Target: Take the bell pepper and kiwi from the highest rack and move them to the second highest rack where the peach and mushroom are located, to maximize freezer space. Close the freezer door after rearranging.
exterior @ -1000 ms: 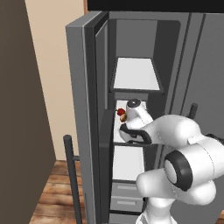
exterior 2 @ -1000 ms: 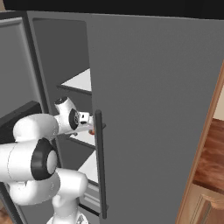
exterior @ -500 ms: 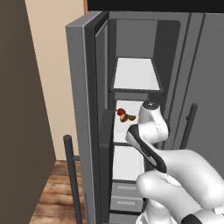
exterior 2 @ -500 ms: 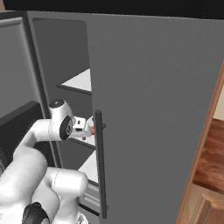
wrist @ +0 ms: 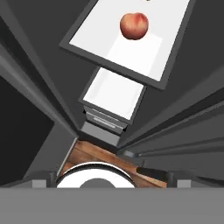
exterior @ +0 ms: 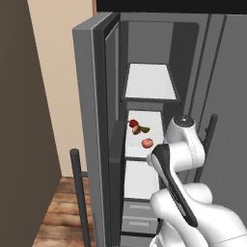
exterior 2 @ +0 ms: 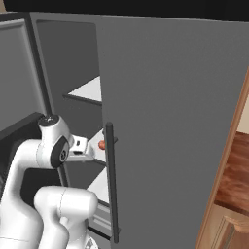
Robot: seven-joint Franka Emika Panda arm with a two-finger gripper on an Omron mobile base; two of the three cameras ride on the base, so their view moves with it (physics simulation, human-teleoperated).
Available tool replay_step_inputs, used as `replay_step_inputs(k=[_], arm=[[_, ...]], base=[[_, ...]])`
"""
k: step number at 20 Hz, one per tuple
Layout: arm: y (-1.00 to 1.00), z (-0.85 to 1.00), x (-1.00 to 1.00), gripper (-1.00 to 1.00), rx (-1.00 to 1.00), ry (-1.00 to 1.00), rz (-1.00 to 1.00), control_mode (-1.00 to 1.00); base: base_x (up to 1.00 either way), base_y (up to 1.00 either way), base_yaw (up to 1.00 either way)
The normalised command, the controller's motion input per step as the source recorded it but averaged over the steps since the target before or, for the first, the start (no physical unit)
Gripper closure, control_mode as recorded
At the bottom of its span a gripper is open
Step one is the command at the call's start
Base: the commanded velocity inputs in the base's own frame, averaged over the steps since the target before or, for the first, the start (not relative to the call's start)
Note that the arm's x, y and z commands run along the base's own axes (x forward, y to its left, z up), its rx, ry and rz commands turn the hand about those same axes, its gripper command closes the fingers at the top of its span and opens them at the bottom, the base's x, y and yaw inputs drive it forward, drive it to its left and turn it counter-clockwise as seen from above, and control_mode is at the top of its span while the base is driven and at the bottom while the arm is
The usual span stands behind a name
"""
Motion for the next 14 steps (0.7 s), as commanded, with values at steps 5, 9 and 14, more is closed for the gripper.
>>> replay_step_inputs(k=[5,9,14], arm=[[0.0,0.24,-0.65,-1.0,0.0,0.01,0.0,-1.0],[0.01,-0.14,-0.31,-1.0,-0.05,0.18,0.0,-1.0],[0.0,0.0,0.0,-1.0,0.0,0.0,0.0,1.0]], base=[[0.0,0.0,0.0],[0.0,0.0,0.0],[-0.91,0.02,0.0]])
